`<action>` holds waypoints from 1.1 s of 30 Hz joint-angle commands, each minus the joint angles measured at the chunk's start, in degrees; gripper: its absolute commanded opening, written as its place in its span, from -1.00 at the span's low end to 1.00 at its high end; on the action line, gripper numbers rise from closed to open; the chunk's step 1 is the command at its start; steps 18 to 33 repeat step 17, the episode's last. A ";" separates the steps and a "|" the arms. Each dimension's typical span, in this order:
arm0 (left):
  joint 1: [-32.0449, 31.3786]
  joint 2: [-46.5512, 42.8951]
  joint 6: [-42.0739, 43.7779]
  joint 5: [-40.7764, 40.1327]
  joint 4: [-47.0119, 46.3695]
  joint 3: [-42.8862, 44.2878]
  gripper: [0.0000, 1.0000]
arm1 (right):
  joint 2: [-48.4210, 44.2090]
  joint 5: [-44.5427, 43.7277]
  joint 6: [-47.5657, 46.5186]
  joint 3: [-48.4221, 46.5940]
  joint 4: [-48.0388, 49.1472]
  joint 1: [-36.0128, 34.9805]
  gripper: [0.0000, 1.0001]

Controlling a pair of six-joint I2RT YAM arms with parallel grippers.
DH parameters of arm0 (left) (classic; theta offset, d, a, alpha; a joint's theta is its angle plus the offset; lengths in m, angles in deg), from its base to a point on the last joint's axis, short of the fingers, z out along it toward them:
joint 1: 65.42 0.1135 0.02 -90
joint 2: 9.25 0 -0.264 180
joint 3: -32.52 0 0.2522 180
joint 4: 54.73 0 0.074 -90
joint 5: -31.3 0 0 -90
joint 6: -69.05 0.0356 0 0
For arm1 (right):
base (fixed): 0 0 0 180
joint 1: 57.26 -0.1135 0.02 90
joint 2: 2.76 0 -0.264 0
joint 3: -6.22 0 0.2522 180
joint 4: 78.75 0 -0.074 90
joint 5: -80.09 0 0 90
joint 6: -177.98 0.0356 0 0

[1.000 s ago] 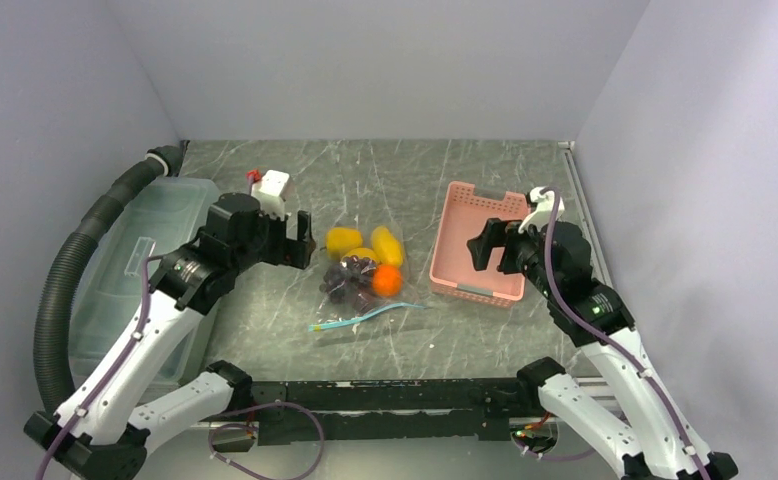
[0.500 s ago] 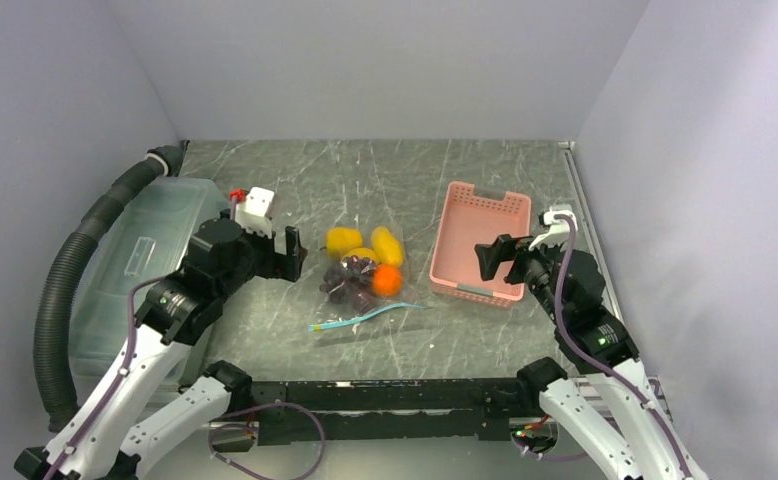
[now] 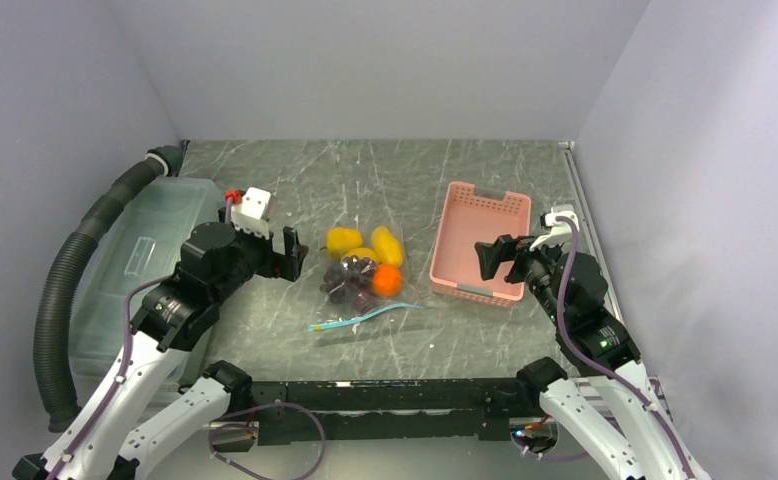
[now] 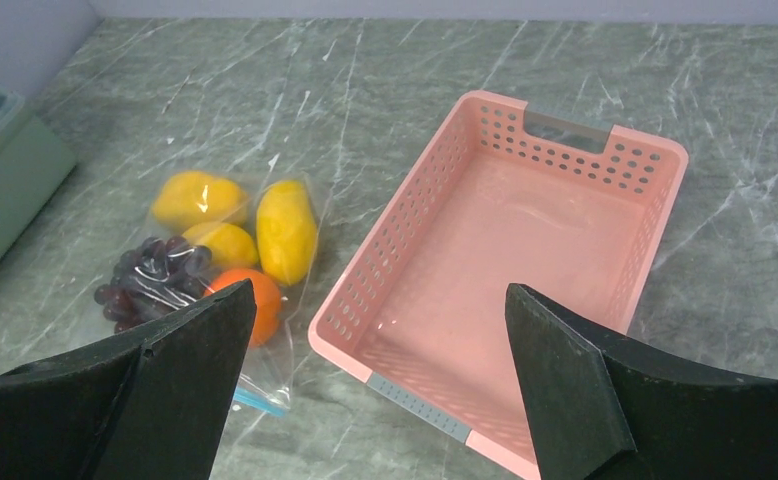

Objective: Place the food in the zip-top bag and seal the zipper
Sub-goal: Reset both arms

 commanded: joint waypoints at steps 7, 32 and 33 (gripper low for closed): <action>0.19 0.73 0.98 1.90 -2.34 -0.01 0.99 | -0.33 -2.11 -1.20 -0.19 2.77 -1.47 0.99; 0.19 1.34 0.55 0.35 -1.37 0.97 0.99 | 0.00 -2.46 -1.25 -0.28 2.59 -1.83 0.99; 0.19 1.34 0.55 0.35 -1.37 0.97 0.99 | 0.00 -2.46 -1.25 -0.28 2.59 -1.83 0.99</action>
